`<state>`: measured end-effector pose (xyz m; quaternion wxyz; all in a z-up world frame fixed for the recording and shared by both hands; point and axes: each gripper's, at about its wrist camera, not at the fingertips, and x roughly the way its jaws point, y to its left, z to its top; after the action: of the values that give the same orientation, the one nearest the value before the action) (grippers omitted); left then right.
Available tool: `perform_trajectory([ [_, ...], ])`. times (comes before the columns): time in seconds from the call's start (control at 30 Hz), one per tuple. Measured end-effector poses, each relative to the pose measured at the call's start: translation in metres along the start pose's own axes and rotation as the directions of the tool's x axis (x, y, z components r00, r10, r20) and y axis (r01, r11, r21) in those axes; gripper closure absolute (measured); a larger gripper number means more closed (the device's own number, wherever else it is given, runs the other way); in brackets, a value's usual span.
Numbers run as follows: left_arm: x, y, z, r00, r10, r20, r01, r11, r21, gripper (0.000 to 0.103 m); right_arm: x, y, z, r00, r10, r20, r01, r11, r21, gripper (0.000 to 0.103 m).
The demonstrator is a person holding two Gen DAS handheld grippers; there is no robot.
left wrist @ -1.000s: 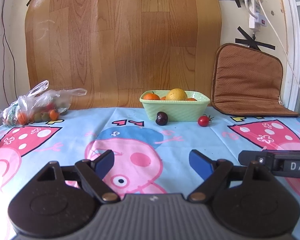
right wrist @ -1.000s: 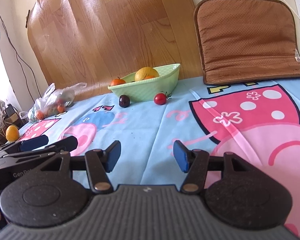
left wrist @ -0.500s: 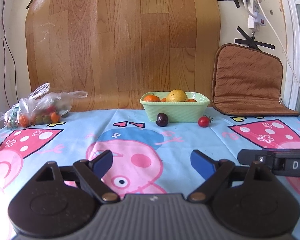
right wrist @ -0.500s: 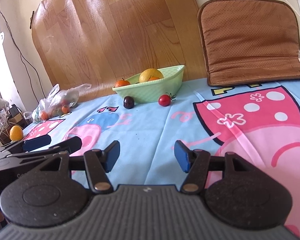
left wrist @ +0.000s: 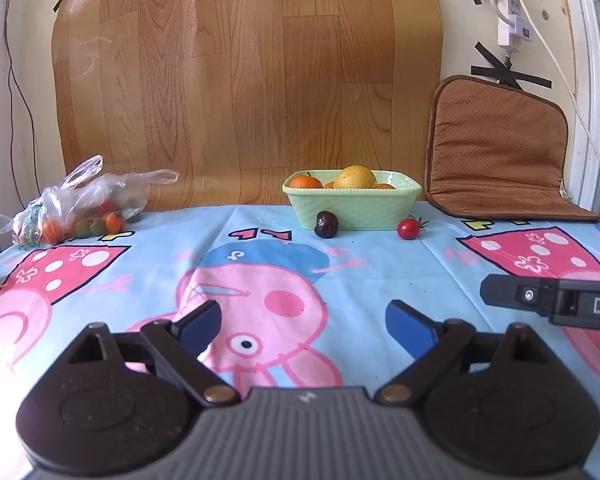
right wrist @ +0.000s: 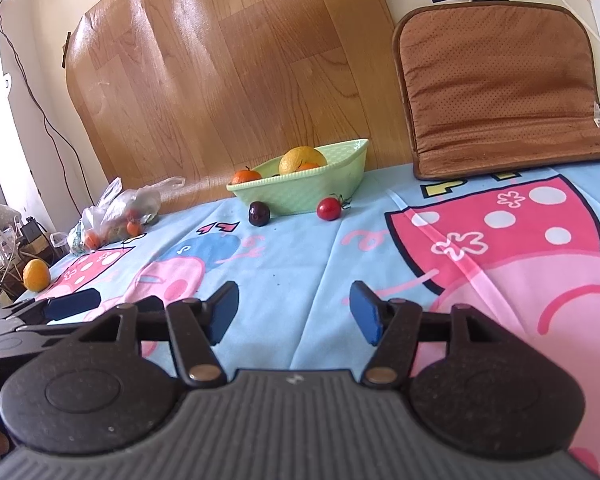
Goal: Organize fruits
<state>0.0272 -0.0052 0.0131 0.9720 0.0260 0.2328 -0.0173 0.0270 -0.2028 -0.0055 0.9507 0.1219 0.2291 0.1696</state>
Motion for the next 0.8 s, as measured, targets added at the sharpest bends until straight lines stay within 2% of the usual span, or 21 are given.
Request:
perform_trajectory([
  [0.2,0.001,-0.001,0.000,1.000,0.001,-0.004,-0.001,1.000,0.010,0.011,0.000,0.000,0.000,1.000,-0.001,-0.001,0.001,1.000,-0.001,0.039],
  [0.57,-0.004,0.009,-0.002,1.000,-0.016,-0.003,0.016,0.999,-0.043,0.011,-0.003,0.002,-0.004,1.000,-0.020,-0.009,0.020,1.000,-0.012,0.039],
  [0.8,-0.008,0.009,-0.004,1.000,-0.014,0.003,0.014,0.999,-0.040,0.011,-0.007,0.001,-0.006,1.000,-0.028,-0.011,0.028,1.000,-0.008,0.039],
])
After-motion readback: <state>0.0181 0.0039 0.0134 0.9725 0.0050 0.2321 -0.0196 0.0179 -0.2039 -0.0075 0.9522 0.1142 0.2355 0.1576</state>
